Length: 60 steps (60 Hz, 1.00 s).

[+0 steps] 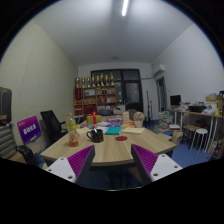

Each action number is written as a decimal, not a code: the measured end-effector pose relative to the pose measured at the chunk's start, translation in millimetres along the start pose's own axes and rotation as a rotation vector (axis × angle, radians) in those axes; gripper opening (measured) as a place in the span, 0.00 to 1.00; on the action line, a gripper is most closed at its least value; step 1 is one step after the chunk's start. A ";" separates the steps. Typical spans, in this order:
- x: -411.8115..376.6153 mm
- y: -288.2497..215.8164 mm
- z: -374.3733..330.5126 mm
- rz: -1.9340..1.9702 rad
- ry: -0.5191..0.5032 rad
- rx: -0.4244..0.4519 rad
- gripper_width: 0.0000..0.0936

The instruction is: Pour water

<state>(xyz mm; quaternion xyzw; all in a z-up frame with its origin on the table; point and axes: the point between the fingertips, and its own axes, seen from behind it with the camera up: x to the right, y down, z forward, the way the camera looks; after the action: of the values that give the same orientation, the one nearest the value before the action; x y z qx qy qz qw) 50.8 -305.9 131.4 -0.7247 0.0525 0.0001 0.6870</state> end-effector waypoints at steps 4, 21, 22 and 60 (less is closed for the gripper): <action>4.6 4.3 0.8 -0.018 0.006 -0.009 0.85; -27.1 24.9 25.0 0.069 -0.098 -0.057 0.84; -28.9 25.3 27.5 0.064 -0.100 -0.054 0.85; -241.2 25.5 270.6 -0.096 -0.204 -0.016 0.85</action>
<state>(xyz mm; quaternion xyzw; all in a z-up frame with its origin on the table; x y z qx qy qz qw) -171.6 -19.5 108.3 -0.7281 -0.0526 0.0415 0.6822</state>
